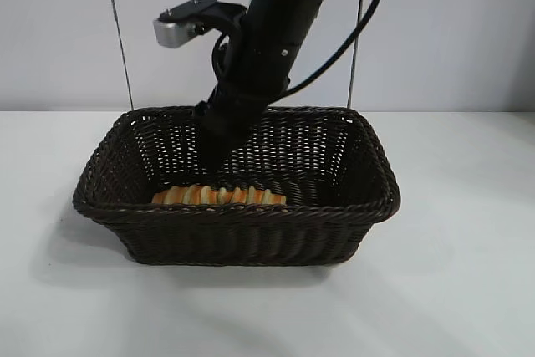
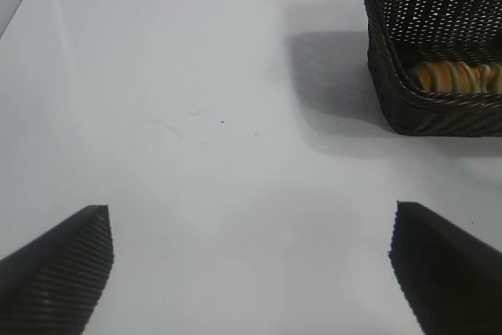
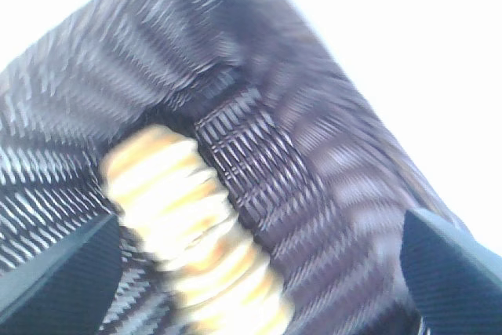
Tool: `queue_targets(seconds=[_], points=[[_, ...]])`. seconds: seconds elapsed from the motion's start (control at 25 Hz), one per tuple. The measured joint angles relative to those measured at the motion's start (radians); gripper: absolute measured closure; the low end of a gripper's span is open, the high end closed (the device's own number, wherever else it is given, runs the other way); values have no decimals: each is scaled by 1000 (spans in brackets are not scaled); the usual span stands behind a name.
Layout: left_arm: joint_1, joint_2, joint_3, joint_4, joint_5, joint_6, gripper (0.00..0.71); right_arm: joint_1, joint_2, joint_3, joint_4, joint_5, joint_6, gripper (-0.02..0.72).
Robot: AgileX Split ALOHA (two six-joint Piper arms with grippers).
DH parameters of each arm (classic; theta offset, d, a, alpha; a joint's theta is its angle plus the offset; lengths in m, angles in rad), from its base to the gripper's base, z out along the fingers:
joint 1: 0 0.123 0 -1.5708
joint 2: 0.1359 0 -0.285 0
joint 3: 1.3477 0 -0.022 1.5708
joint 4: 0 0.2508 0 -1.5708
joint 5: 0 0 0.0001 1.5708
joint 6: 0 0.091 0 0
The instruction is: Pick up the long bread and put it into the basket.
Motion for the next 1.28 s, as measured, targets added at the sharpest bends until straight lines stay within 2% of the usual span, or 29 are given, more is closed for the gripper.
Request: queue_targets(seconds=[0.08, 0.2, 0.36, 0.52, 0.72, 1.28], points=[[0, 0, 0, 0, 0, 0, 16, 0, 0, -44, -44, 64, 114, 10], [0, 0, 0, 0, 0, 0, 16, -8, 0, -103, -96, 148, 228, 9], [-9, 0, 0, 0, 0, 0, 16, -54, -1, -161, -119, 195, 295, 9], [-9, 0, 0, 0, 0, 0, 16, -124, -14, -167, -127, 199, 325, 9], [-9, 0, 0, 0, 0, 0, 16, -214, -24, -168, -130, 201, 331, 9], [-9, 0, 0, 0, 0, 0, 16, -477, -24, -168, -134, 201, 312, 9]])
